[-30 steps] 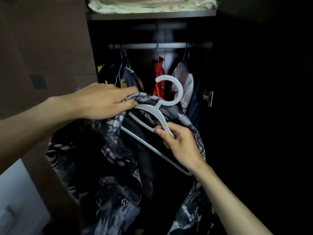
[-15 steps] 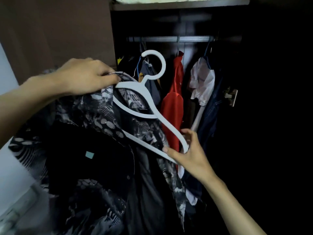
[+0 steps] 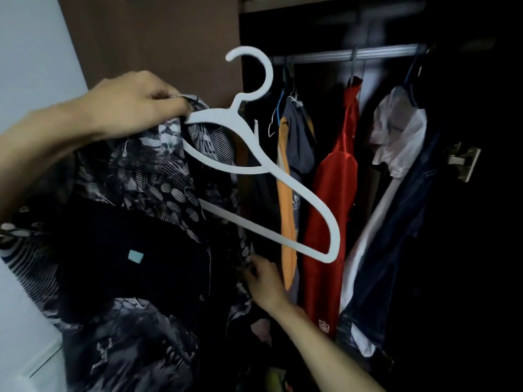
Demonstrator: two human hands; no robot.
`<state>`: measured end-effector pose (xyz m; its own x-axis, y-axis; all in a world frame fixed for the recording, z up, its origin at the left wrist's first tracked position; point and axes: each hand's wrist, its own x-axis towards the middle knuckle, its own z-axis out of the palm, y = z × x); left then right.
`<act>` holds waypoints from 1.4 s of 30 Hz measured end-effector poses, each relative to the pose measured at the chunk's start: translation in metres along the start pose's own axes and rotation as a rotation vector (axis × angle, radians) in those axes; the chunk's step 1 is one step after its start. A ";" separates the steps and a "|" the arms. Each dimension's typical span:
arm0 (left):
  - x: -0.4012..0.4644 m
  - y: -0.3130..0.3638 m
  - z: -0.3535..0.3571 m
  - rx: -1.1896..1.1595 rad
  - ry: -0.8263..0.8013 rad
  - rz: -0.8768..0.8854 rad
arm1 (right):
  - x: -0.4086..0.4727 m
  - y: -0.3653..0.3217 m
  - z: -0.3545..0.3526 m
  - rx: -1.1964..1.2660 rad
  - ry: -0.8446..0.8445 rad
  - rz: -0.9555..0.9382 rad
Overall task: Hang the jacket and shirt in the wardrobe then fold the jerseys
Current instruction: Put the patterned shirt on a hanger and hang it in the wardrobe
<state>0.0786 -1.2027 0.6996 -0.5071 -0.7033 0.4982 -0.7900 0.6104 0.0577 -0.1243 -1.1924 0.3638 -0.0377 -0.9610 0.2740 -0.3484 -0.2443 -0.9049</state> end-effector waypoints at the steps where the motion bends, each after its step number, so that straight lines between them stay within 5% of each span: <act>1: -0.003 -0.005 -0.004 0.006 0.007 -0.019 | 0.006 0.000 0.000 0.023 0.029 0.007; 8: -0.034 -0.068 -0.008 0.245 0.059 -0.170 | 0.045 -0.044 -0.092 0.108 0.026 0.041; 16: -0.048 -0.080 0.056 0.331 0.048 -0.330 | 0.078 -0.107 -0.117 -0.102 -0.058 0.018; 21: -0.050 -0.042 0.115 0.195 0.057 -0.470 | 0.059 -0.135 -0.091 -0.333 0.008 -0.128; 24: -0.038 -0.035 0.133 0.018 -0.078 -0.575 | 0.042 -0.144 -0.067 -0.367 -0.013 -0.235; 27: -0.030 -0.029 0.146 -0.211 -0.194 -0.571 | 0.031 -0.144 -0.047 -0.293 -0.019 -0.251; 33: -0.020 -0.026 0.130 -0.580 -0.103 -0.630 | 0.014 -0.124 -0.064 0.074 0.102 -0.002; 37: -0.016 -0.025 0.122 -0.746 -0.138 -0.655 | -0.014 -0.102 -0.056 0.235 0.282 -0.045; 42: -0.009 -0.012 0.118 -0.776 -0.177 -0.652 | -0.035 -0.088 -0.053 -0.023 0.344 -0.176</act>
<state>0.0520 -1.2465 0.5921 -0.1529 -0.9875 0.0389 -0.5212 0.1140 0.8458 -0.1422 -1.1303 0.4507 -0.2866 -0.8041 0.5209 -0.3983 -0.3945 -0.8281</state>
